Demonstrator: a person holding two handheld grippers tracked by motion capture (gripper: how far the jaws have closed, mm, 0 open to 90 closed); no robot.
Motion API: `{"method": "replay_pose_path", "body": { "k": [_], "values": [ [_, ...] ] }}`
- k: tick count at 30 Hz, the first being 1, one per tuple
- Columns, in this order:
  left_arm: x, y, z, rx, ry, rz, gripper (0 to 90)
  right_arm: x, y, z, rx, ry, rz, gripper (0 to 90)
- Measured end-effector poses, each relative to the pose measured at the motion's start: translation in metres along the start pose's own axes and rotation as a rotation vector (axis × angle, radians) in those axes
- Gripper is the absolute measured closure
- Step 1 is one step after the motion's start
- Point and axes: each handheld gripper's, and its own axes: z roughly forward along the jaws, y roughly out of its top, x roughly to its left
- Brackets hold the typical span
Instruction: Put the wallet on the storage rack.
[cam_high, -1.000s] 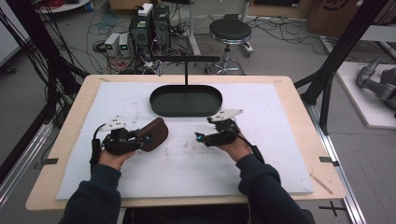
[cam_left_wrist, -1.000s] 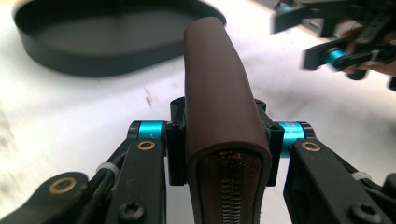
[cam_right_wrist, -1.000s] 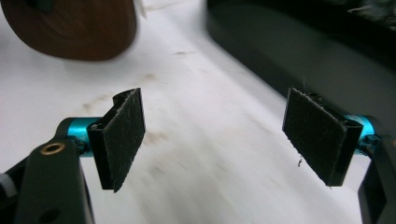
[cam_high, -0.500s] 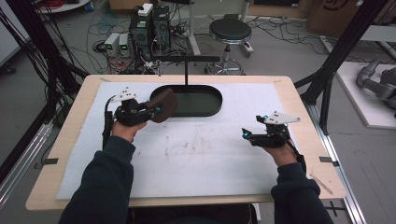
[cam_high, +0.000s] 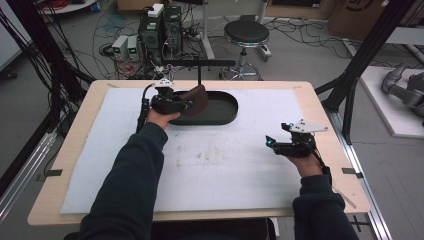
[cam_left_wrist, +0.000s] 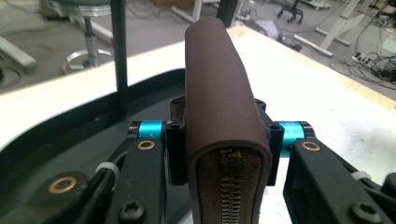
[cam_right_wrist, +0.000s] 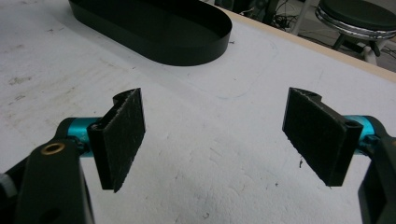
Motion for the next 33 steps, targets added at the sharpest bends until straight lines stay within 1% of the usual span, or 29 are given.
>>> {"method": "replay_pose_path", "body": {
  "k": [3, 5, 6, 8, 9, 10, 11, 12, 13, 15, 16, 17, 18, 19, 20, 21, 22, 24, 26, 27, 30, 33],
  "values": [
    [0.005, -0.002, 0.017, 0.021, 0.008, -0.006, 63.9, 0.000, 0.000, 0.001, 0.005, 0.003, -0.001, 21.5],
    [0.008, -0.001, 0.026, 0.032, 0.005, -0.024, 63.9, 0.000, 0.000, 0.002, 0.008, 0.004, 0.000, 21.5],
    [0.009, -0.001, 0.031, 0.032, -0.003, -0.036, 63.9, 0.000, -0.001, 0.002, 0.009, 0.002, 0.004, 21.5],
    [0.011, 0.001, 0.040, 0.040, -0.025, -0.045, 63.9, 0.000, -0.001, 0.003, 0.011, 0.002, -0.001, 21.5],
    [0.012, 0.001, 0.044, 0.053, -0.041, -0.043, 63.7, 0.000, -0.001, 0.003, 0.012, 0.004, 0.000, 21.5],
    [0.013, 0.002, 0.049, 0.068, -0.058, -0.049, 63.5, 0.000, -0.001, 0.003, 0.013, 0.005, 0.000, 21.5],
    [0.013, 0.003, 0.053, 0.086, -0.061, -0.042, 63.2, 0.000, -0.002, 0.003, 0.016, 0.004, 0.000, 21.5],
    [0.013, 0.003, 0.057, 0.092, -0.058, -0.040, 63.2, 0.000, -0.002, 0.003, 0.016, 0.004, 0.000, 21.5],
    [0.013, 0.002, 0.060, 0.095, -0.065, -0.046, 63.2, 0.000, -0.002, 0.003, 0.015, 0.003, -0.001, 21.5],
    [0.014, 0.001, 0.065, 0.102, -0.057, -0.046, 63.0, -0.001, -0.003, 0.003, 0.015, -0.001, 0.002, 21.5],
    [0.014, 0.000, 0.066, 0.112, -0.048, -0.039, 62.7, -0.001, -0.004, 0.002, 0.014, 0.000, 0.002, 21.6],
    [0.014, -0.001, 0.066, 0.118, -0.022, -0.037, 61.4, -0.001, -0.004, 0.002, 0.015, 0.000, 0.009, 21.5],
    [0.014, -0.001, 0.066, 0.114, 0.012, -0.031, 57.6, -0.002, -0.005, 0.002, 0.013, -0.003, 0.006, 21.6],
    [0.015, 0.000, 0.064, 0.113, 0.060, -0.026, 50.3, -0.002, -0.005, 0.001, 0.012, -0.003, 0.009, 21.5],
    [0.016, 0.001, 0.060, 0.108, 0.098, -0.026, 44.5, -0.002, -0.005, 0.001, 0.012, -0.006, 0.013, 21.6],
    [0.018, 0.002, 0.056, 0.099, 0.123, -0.032, 42.5, -0.003, -0.005, 0.000, 0.011, -0.009, 0.011, 21.6],
    [0.020, 0.004, 0.051, 0.089, 0.143, -0.031, 42.4, -0.003, -0.006, 0.000, 0.012, -0.012, 0.013, 21.6],
    [0.023, 0.006, 0.040, 0.064, 0.156, -0.040, 42.4, -0.003, -0.006, 0.000, 0.014, -0.018, 0.013, 21.6],
    [0.024, 0.006, 0.028, 0.044, 0.156, -0.044, 42.3, -0.002, -0.006, -0.001, 0.013, -0.021, 0.012, 21.6],
    [0.024, 0.006, 0.019, 0.029, 0.159, -0.042, 42.3, -0.002, -0.006, -0.001, 0.013, -0.021, 0.012, 21.6],
    [0.019, 0.004, -0.007, -0.032, 0.147, -0.043, 40.3, -0.003, -0.007, -0.002, 0.017, -0.030, 0.004, 21.6],
    [0.013, 0.002, -0.030, -0.080, 0.161, -0.022, 36.4, -0.004, -0.009, -0.003, 0.020, -0.037, -0.001, 21.6]
  ]
}}
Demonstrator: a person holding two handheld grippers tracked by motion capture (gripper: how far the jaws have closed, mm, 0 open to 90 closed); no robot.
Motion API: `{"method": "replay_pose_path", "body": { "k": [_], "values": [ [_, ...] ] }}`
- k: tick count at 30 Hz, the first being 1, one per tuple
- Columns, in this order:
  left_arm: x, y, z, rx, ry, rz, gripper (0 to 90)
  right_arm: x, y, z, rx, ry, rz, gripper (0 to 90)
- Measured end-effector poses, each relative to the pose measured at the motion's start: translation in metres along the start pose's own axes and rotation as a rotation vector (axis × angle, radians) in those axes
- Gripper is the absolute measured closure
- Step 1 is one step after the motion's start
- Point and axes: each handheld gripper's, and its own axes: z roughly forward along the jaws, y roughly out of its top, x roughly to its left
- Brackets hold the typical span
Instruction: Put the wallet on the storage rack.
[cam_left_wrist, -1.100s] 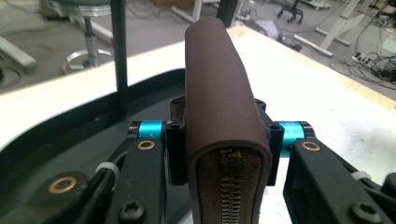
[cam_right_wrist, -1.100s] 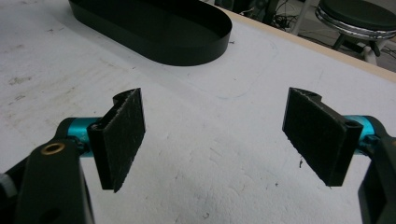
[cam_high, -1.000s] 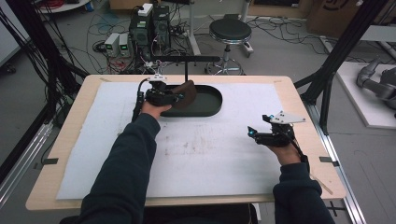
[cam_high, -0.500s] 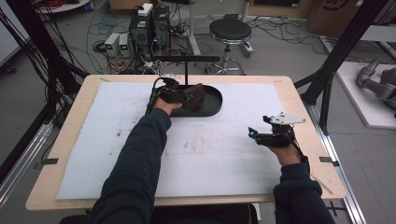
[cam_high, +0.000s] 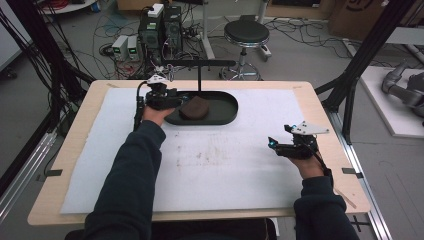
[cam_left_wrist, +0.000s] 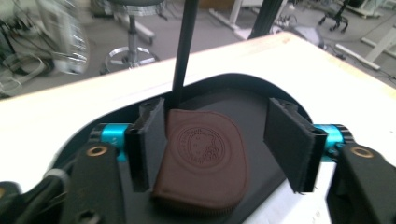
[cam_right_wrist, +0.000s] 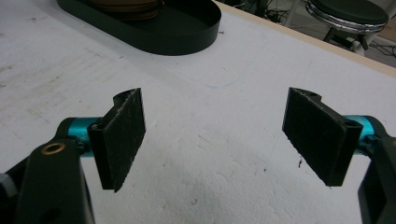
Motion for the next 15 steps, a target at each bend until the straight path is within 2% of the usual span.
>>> {"method": "replay_pose_path", "body": {
  "k": [5, 7, 9, 12, 15],
  "values": [
    [-0.005, -0.006, -0.043, -0.079, 0.028, 0.020, 21.4, -0.001, -0.001, 0.000, 0.003, -0.017, -0.009, 21.6],
    [-0.007, -0.014, -0.060, -0.126, 0.031, 0.030, 19.9, -0.001, -0.001, 0.001, 0.007, -0.016, -0.011, 21.6],
    [-0.008, -0.024, -0.074, -0.153, 0.038, 0.033, 19.9, -0.001, -0.001, 0.001, 0.011, -0.016, -0.010, 21.6],
    [-0.009, -0.038, -0.092, -0.170, 0.053, 0.057, 19.8, -0.001, -0.001, 0.003, 0.010, -0.015, -0.005, 21.6],
    [-0.009, -0.050, -0.104, -0.165, 0.054, 0.089, 19.8, -0.002, -0.002, 0.002, 0.011, -0.017, -0.004, 21.6]
  ]
}}
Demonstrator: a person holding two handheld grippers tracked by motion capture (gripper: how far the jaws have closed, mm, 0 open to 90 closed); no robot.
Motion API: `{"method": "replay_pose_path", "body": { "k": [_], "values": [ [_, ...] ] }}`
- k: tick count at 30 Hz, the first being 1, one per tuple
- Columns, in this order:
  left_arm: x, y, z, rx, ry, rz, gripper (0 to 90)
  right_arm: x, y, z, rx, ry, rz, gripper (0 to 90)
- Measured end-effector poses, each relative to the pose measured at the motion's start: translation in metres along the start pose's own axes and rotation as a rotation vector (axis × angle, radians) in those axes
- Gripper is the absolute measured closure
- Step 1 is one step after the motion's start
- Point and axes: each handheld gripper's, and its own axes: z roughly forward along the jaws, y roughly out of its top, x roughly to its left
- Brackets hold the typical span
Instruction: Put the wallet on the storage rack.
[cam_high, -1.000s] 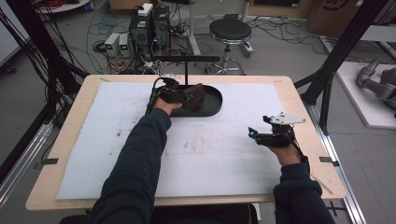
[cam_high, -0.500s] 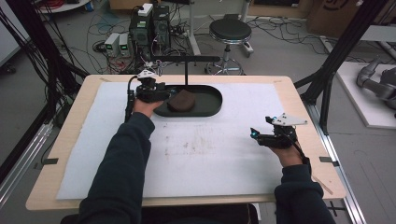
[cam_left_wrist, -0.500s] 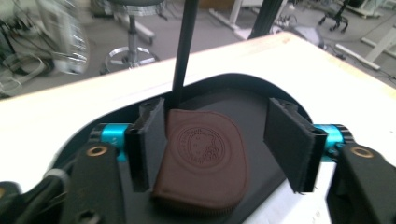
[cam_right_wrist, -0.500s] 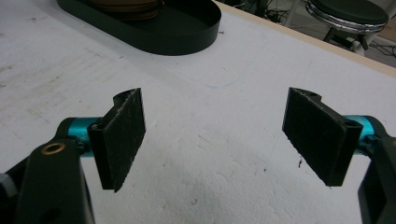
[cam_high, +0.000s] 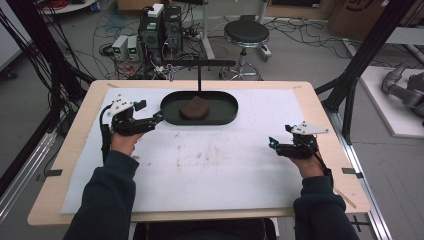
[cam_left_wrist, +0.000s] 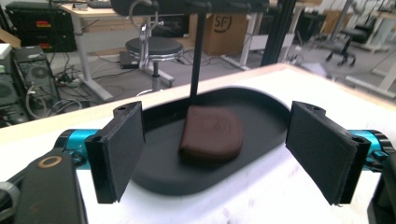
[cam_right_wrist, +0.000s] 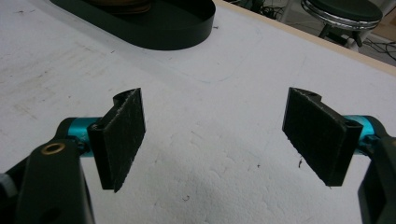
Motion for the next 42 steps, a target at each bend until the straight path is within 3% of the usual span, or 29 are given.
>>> {"method": "replay_pose_path", "body": {
  "k": [8, 14, 19, 42],
  "values": [
    [-0.004, -0.016, -0.023, 0.025, 0.014, 0.036, 19.8, 0.001, 0.000, -0.002, -0.007, -0.005, 0.002, 21.6],
    [-0.008, -0.035, -0.034, 0.040, 0.019, 0.032, 19.8, 0.003, -0.001, -0.005, -0.017, -0.016, 0.006, 21.6],
    [-0.004, -0.047, -0.038, 0.053, 0.019, -0.013, 19.8, 0.005, -0.002, -0.006, -0.008, -0.021, 0.008, 21.6],
    [0.000, -0.054, -0.041, 0.053, 0.025, -0.024, 19.8, 0.001, -0.006, -0.004, 0.009, -0.029, 0.023, 21.7]
  ]
}}
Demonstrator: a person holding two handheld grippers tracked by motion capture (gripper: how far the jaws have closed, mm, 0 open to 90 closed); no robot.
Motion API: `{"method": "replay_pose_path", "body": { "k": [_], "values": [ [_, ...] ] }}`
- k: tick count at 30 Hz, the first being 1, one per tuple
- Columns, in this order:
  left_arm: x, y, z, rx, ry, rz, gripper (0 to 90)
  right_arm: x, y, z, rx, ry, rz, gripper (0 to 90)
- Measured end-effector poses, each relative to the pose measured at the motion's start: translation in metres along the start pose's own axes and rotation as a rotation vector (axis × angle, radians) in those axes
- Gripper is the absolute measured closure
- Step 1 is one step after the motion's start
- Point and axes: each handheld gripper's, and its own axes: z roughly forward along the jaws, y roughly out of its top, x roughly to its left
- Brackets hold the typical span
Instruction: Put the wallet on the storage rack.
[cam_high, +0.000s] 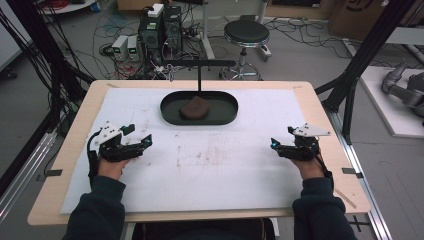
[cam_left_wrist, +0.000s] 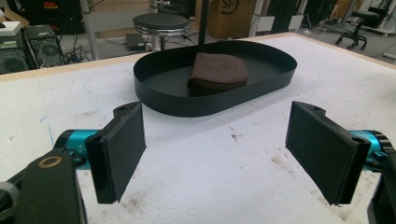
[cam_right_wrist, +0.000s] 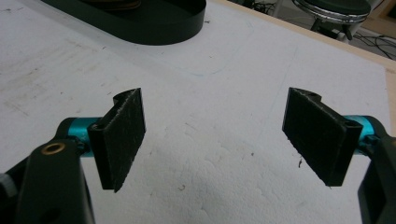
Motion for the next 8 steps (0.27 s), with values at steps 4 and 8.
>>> {"method": "replay_pose_path", "body": {
  "k": [4, 8],
  "values": [
    [-0.0010, -0.0010, 0.0018, 0.012, -0.003, 0.003, 19.8, -0.0004, 0.0002, 0.0008, -0.001, 0.002, -0.001, 21.7],
    [0.0007, -0.0016, 0.0030, 0.016, -0.001, -0.002, 19.8, -0.0003, 0.0001, 0.0019, 0.000, 0.007, -0.005, 21.7]
  ]
}}
